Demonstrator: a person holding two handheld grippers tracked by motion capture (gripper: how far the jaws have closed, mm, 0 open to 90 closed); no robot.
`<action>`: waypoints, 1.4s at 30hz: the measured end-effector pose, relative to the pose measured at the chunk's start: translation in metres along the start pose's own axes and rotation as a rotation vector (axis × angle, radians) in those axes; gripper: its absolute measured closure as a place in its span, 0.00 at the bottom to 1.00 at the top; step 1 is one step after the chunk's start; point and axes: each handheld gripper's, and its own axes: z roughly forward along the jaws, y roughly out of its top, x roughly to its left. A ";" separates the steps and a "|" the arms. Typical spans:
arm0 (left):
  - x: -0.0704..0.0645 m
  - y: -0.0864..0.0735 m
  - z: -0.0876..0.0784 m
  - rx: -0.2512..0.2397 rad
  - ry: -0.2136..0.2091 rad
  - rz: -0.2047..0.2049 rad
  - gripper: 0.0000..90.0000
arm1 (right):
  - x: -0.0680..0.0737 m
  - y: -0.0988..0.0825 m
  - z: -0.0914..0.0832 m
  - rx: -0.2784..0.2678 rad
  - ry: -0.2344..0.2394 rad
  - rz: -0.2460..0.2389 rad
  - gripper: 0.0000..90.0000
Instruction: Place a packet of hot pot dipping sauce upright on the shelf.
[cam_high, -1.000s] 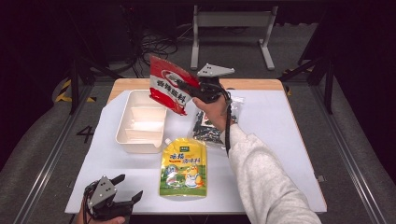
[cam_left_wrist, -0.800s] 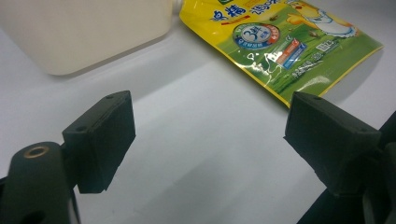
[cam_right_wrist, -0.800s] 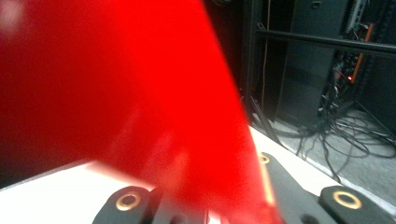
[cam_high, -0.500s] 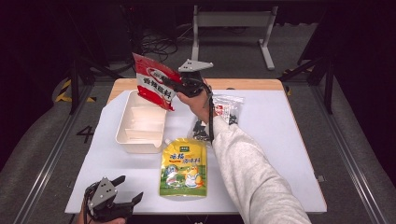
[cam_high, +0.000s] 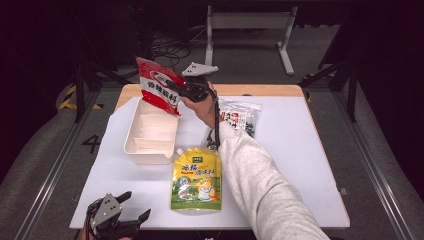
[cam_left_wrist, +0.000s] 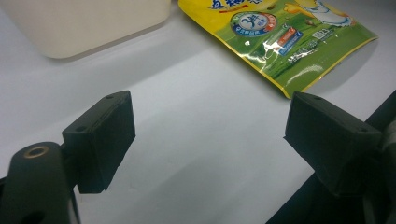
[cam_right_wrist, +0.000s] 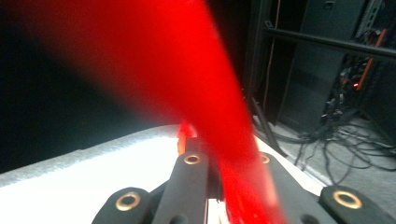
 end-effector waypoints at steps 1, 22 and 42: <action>0.000 -0.001 -0.001 0.001 -0.002 0.000 0.18 | 0.000 -0.001 0.001 0.001 0.000 0.002 0.99; -0.001 -0.002 -0.002 0.008 -0.012 0.003 0.18 | 0.001 -0.023 0.022 0.084 -0.048 0.071 0.99; -0.004 0.003 0.006 0.020 -0.040 0.034 0.18 | 0.002 -0.029 0.031 0.219 -0.080 0.069 0.80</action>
